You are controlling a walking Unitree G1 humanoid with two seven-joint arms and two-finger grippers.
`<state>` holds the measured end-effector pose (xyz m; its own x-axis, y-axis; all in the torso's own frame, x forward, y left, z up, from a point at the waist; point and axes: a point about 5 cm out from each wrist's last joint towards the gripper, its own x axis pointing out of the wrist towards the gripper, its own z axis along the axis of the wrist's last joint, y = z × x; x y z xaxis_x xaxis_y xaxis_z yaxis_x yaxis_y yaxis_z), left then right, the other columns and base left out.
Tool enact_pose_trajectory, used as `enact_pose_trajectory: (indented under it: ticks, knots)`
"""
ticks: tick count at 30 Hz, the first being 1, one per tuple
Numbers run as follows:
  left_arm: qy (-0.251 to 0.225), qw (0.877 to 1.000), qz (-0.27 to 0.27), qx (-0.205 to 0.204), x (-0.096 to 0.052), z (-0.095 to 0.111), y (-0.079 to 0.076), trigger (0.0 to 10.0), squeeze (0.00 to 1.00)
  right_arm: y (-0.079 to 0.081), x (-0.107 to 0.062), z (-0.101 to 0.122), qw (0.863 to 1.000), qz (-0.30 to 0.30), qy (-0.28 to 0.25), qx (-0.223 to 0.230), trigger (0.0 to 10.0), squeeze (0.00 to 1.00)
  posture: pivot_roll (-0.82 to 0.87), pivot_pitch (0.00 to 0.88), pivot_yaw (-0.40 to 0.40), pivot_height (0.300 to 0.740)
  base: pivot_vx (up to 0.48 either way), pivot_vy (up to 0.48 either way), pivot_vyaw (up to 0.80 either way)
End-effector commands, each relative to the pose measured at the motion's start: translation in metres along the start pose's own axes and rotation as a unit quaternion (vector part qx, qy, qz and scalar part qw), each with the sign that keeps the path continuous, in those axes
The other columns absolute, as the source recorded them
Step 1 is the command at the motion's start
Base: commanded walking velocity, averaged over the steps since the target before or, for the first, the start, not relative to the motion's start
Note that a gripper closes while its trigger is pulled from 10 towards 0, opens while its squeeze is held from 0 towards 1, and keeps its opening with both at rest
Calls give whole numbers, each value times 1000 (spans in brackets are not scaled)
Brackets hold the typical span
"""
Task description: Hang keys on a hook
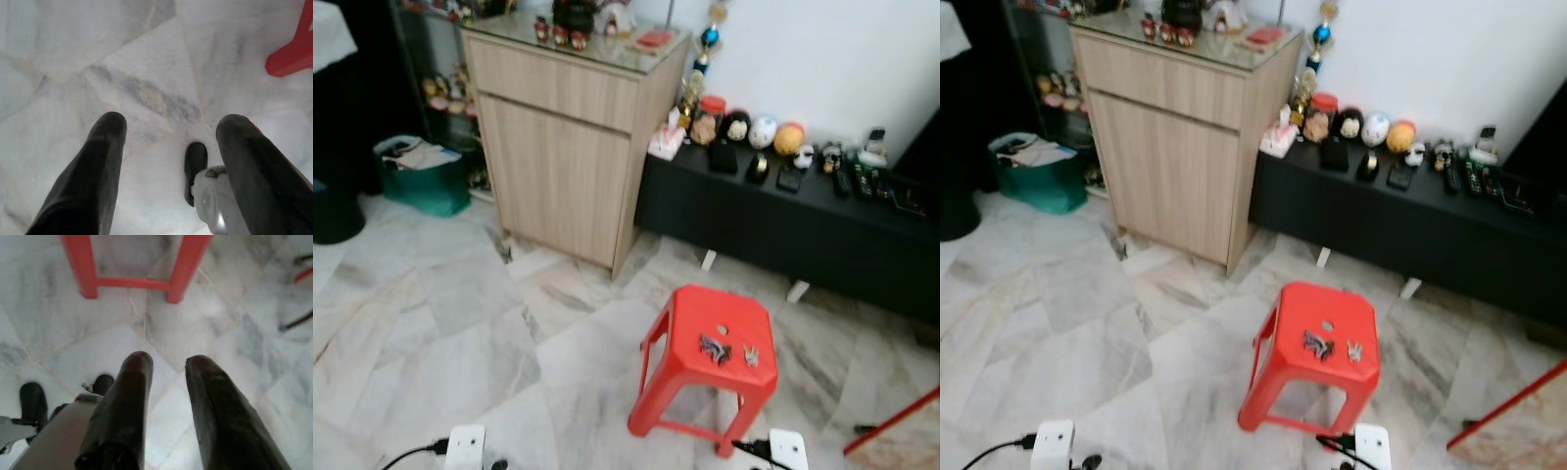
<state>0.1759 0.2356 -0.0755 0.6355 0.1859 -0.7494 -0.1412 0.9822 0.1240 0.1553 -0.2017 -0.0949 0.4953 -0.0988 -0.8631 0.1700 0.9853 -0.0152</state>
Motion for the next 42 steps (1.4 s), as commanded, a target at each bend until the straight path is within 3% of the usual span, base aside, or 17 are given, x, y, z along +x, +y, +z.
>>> enact_pose_trajectory:
  ticks: [1, 25, 28, 42]
  knots:
    - [3, 1000, -8, 5, -1, -5, -4, 10000, 0, -3, 0, 0, 1000, -1, -5, 15, 10000, 0, 136, 0, -136, 740, 0, 0, 0]
    - [10, 999, -19, 24, -4, -12, -6, 10000, 0, -6, -2, -5, 1000, 11, -9, 20, 10000, 0, 137, 0, -151, 740, 0, 0, 0]
    - [10, 999, -20, 24, -4, -13, -5, 10000, 0, -7, -2, -7, 999, -4, -12, 52, 10000, 0, 129, 0, -142, 740, 0, 0, 0]
    - [12, 999, -21, 23, -4, -14, -5, 10000, 0, -7, -2, -7, 998, -7, -13, 58, 10000, 0, 130, 0, -141, 740, 279, 0, 0]
